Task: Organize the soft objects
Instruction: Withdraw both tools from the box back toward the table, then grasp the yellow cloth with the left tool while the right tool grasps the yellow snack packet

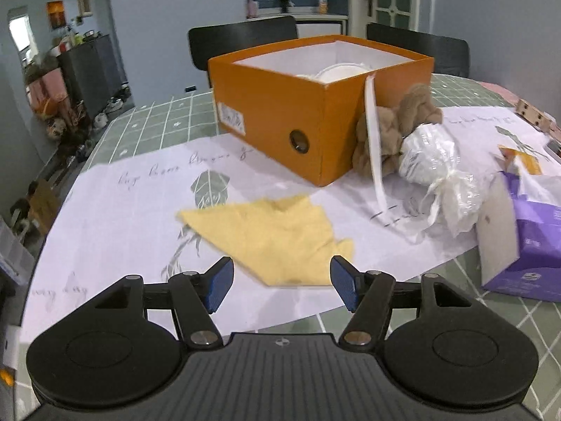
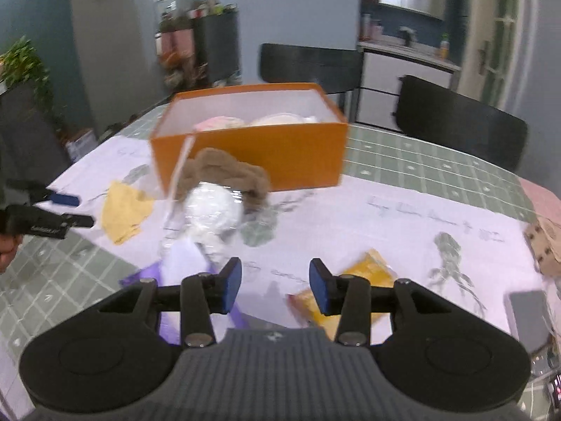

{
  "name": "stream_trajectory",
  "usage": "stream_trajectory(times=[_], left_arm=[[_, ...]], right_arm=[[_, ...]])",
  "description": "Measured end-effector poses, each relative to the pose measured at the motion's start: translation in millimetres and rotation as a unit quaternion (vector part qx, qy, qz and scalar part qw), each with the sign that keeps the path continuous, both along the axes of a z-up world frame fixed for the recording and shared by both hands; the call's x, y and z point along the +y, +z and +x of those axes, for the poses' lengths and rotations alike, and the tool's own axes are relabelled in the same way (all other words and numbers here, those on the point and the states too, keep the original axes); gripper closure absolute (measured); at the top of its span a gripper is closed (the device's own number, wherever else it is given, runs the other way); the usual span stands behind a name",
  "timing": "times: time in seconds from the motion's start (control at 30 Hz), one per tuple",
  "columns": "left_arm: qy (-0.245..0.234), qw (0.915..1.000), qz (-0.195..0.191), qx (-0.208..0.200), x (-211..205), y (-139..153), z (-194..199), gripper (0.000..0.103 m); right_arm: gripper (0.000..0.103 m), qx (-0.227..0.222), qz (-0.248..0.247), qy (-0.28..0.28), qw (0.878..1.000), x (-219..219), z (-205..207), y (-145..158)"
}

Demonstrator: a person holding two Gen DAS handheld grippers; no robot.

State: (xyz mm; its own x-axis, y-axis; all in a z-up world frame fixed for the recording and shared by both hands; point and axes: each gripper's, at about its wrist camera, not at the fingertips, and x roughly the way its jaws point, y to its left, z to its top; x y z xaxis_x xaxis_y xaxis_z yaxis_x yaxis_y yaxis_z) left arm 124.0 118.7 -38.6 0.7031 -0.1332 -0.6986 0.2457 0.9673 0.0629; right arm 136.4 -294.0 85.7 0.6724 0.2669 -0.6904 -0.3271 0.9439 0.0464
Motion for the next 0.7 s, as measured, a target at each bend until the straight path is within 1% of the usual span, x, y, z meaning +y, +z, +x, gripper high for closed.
stream_trajectory(times=[0.07,0.2,0.33,0.4,0.5,0.57,0.6,0.63,0.7], left_arm=[[0.008,0.9998,-0.015,-0.005,2.6,-6.3,-0.3,0.023],[0.019,0.9991,-0.038,0.0,2.4,-18.7,2.9,0.023],[0.032,0.9987,-0.041,0.001,-2.6,-28.2,9.7,0.022],[0.032,0.9985,-0.046,0.002,-5.5,-31.2,12.2,0.02],[0.031,0.9989,-0.035,0.005,-12.1,-37.0,17.2,0.019],[0.029,0.9994,-0.02,-0.004,-18.0,-38.9,19.1,0.016],[0.029,0.9994,-0.02,-0.004,-19.8,-39.3,20.9,0.016],[0.031,0.9993,-0.022,-0.003,-20.8,-39.2,22.7,0.016],[0.035,0.9991,-0.026,-0.001,-21.5,-38.5,25.3,0.026]], right_arm=[[0.058,-0.004,-0.001,-0.011,1.0,-6.1,0.3,-2.7],[0.053,-0.017,0.021,-0.041,0.999,-19.2,1.0,-6.0],[0.052,-0.013,0.023,-0.061,0.998,-27.9,1.9,-17.7],[0.052,-0.009,0.023,-0.066,0.997,-31.9,3.4,-23.0],[0.051,-0.005,0.024,-0.074,0.997,-35.6,5.7,-28.1],[0.051,-0.001,0.026,-0.077,0.997,-37.7,7.8,-31.6],[0.051,0.0,0.027,-0.078,0.997,-38.4,8.3,-33.4],[0.051,0.002,0.027,-0.08,0.996,-38.8,9.0,-35.6],[0.05,0.007,0.025,-0.084,0.996,-40.3,10.7,-40.2]])
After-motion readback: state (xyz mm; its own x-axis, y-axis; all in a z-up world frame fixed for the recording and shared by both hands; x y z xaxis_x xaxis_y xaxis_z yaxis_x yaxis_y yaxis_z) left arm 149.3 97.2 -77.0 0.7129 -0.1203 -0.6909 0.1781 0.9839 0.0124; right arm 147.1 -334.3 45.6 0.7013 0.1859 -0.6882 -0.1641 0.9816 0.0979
